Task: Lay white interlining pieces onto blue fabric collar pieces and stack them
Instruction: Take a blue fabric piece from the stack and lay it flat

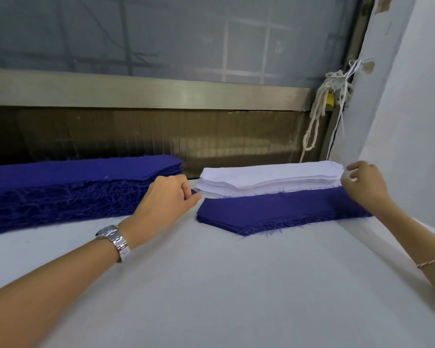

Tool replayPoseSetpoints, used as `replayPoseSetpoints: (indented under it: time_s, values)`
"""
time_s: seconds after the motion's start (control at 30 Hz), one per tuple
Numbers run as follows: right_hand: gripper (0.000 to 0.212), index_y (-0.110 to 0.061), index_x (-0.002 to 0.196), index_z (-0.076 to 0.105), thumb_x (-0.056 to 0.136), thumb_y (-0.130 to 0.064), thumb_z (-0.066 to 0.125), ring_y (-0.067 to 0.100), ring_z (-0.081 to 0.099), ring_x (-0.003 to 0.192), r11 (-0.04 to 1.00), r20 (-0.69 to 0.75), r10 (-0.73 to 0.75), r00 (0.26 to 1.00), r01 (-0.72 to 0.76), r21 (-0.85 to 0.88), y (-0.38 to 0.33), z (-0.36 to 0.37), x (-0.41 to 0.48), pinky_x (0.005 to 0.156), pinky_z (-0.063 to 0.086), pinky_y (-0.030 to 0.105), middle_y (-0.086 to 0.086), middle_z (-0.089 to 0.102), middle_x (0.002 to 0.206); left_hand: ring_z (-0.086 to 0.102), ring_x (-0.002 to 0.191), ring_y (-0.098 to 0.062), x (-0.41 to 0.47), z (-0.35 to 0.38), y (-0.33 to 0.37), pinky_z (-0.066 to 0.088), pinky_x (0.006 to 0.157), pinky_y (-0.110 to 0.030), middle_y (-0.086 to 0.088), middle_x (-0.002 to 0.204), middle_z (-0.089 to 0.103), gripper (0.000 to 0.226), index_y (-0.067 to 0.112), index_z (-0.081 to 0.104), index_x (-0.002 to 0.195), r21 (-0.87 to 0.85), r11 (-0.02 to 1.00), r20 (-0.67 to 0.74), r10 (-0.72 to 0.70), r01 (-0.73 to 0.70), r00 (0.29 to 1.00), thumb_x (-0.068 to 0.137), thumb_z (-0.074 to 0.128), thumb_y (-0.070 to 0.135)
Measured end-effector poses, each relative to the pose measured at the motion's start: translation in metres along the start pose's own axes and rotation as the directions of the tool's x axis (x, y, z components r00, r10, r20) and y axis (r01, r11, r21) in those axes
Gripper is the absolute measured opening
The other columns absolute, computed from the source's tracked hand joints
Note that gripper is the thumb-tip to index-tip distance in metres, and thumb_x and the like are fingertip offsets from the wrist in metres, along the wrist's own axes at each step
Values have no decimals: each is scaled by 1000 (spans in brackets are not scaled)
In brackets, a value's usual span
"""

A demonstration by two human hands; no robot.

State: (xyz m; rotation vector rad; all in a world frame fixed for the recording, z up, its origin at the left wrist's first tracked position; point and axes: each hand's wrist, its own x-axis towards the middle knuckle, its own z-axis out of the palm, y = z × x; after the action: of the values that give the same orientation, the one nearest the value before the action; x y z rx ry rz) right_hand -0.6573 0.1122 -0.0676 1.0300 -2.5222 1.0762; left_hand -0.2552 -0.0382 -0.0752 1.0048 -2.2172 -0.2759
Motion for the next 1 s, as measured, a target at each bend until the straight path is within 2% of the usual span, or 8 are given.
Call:
replayPoseSetpoints:
  time_s: [0.07, 0.13, 0.3, 0.5, 0.6, 0.67, 0.83, 1.0]
  values:
    - [31, -4, 125, 59, 95, -7, 63, 29, 58, 91, 992, 32, -123, 992, 122, 44, -32, 11, -11, 76, 44, 30, 16, 63, 114, 49, 46, -5, -3, -14, -2, 48, 57, -22, 9, 47, 50, 27, 23, 56, 71, 26, 997, -43, 74, -73, 996, 88, 72, 36]
    - [24, -7, 120, 63, 96, -8, 63, 20, 56, 83, 974, 84, -219, 972, 212, 81, -66, 24, -22, 72, 44, 28, 7, 63, 102, 53, 51, -5, -6, -30, -7, 42, 57, -17, 6, 51, 55, 22, 22, 58, 78, 57, 992, -97, 119, -113, 988, 89, 71, 36]
    - [12, -11, 103, 70, 96, -9, 61, 6, 54, 70, 910, 197, -395, 897, 353, 216, -143, 58, -42, 58, 42, 19, 1, 63, 93, 54, 66, -5, -10, -71, -40, 45, 59, -23, 10, 74, 58, 11, 23, 61, 88, 113, 985, -232, 153, -130, 961, 91, 68, 32]
    - [16, -7, 100, 73, 98, -7, 58, 3, 53, 69, 857, 282, -492, 824, 400, 325, -224, 101, -68, 64, 40, 16, -12, 58, 75, 55, 87, -12, -22, -116, -102, 42, 67, -27, 10, 90, 60, 9, 22, 65, 101, 318, 948, -291, 66, 32, 955, 95, 63, 29]
    - [18, -4, 102, 73, 100, -9, 55, 5, 54, 69, 842, 305, -507, 806, 387, 376, -256, 113, -76, 67, 45, 22, -8, 60, 74, 58, 91, -16, -28, -139, -130, 46, 71, -32, 3, 99, 66, 16, 19, 67, 108, 373, 921, -307, 11, 109, 952, 96, 61, 28]
    - [20, -4, 104, 73, 101, -11, 54, 10, 58, 75, 839, 317, -499, 807, 358, 410, -275, 120, -80, 77, 49, 30, -4, 63, 79, 61, 92, -20, -32, -155, -145, 51, 74, -38, -2, 103, 68, 18, 16, 68, 110, 405, 901, -320, -18, 154, 947, 97, 60, 27]
    - [25, -5, 107, 73, 102, -23, 57, 26, 66, 101, 847, 365, -468, 805, 291, 445, -306, 134, -85, 96, 52, 43, 12, 72, 105, 64, 91, -23, -41, -190, -173, 55, 73, -43, -5, 101, 71, 19, 15, 70, 110, 325, 907, -355, -145, 267, 924, 98, 59, 24]
    - [23, -8, 112, 73, 95, -24, 68, 19, 62, 97, 860, 356, -448, 820, 287, 422, -317, 146, -82, 88, 52, 35, 2, 66, 99, 64, 94, -22, -46, -207, -191, 56, 83, -46, -7, 106, 69, 18, 14, 70, 110, 313, 902, -292, -206, 297, 934, 95, 65, 21]
